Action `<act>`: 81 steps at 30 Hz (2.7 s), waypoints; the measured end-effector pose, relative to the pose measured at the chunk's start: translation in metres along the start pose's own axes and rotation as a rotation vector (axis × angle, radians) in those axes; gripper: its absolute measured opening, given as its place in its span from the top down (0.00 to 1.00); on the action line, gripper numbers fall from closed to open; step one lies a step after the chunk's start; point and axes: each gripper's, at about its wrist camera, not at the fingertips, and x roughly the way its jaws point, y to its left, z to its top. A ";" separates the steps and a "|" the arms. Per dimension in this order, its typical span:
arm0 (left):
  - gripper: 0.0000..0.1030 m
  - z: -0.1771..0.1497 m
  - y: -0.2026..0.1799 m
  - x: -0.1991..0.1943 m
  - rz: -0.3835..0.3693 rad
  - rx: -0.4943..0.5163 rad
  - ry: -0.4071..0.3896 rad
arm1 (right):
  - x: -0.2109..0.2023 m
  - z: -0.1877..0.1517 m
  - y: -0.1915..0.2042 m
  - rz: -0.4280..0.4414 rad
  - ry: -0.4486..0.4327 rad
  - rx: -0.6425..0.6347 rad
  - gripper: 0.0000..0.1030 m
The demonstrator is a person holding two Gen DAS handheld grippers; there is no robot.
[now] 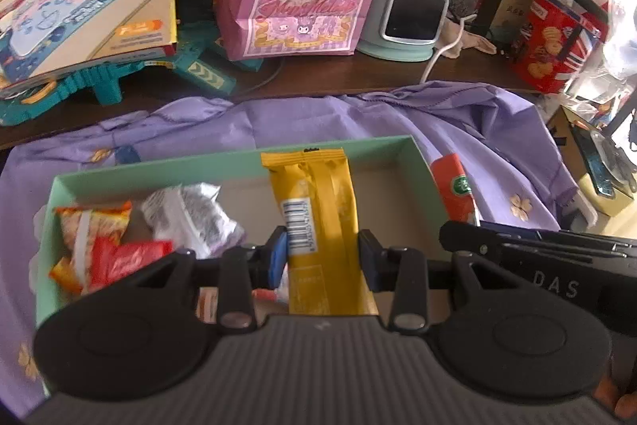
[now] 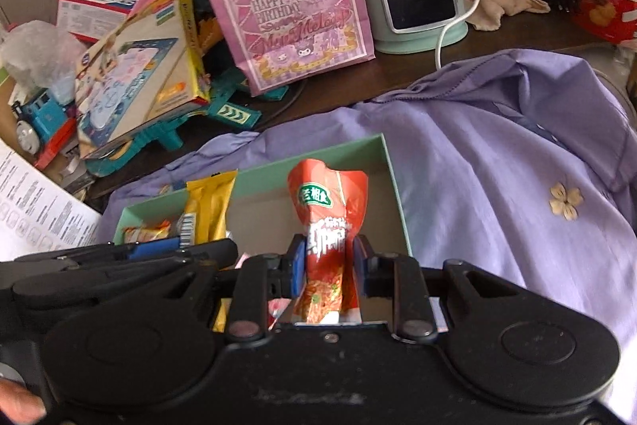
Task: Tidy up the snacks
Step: 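Lower the yellow bar and orange-red pouch into the box and open both tools, then move both tools back out of the box toward the remaining snacks, then grasp the pink tube candy with the left tool while the right tool grasps the orange packet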
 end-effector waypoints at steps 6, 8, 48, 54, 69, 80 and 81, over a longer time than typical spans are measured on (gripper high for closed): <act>0.64 0.016 0.003 0.034 0.022 -0.002 0.025 | 0.034 0.015 -0.004 -0.016 0.019 -0.008 0.75; 0.64 0.020 0.004 0.044 0.031 -0.006 0.031 | 0.040 0.019 -0.004 -0.023 0.008 -0.008 0.69; 0.00 -0.116 -0.037 -0.066 0.074 0.073 0.081 | -0.115 -0.100 -0.030 -0.068 -0.037 0.008 0.00; 0.00 -0.159 -0.053 -0.063 0.049 0.128 0.140 | -0.124 -0.141 -0.059 -0.087 0.005 0.055 0.00; 0.00 -0.210 -0.068 -0.051 0.045 0.208 0.244 | -0.110 -0.177 -0.115 -0.149 0.003 0.057 0.00; 0.00 -0.204 -0.069 -0.046 0.055 0.194 0.228 | -0.090 -0.196 -0.102 -0.131 0.091 -0.006 0.23; 0.00 -0.202 -0.070 -0.048 0.052 0.195 0.217 | -0.088 -0.197 -0.099 -0.134 0.097 -0.025 0.23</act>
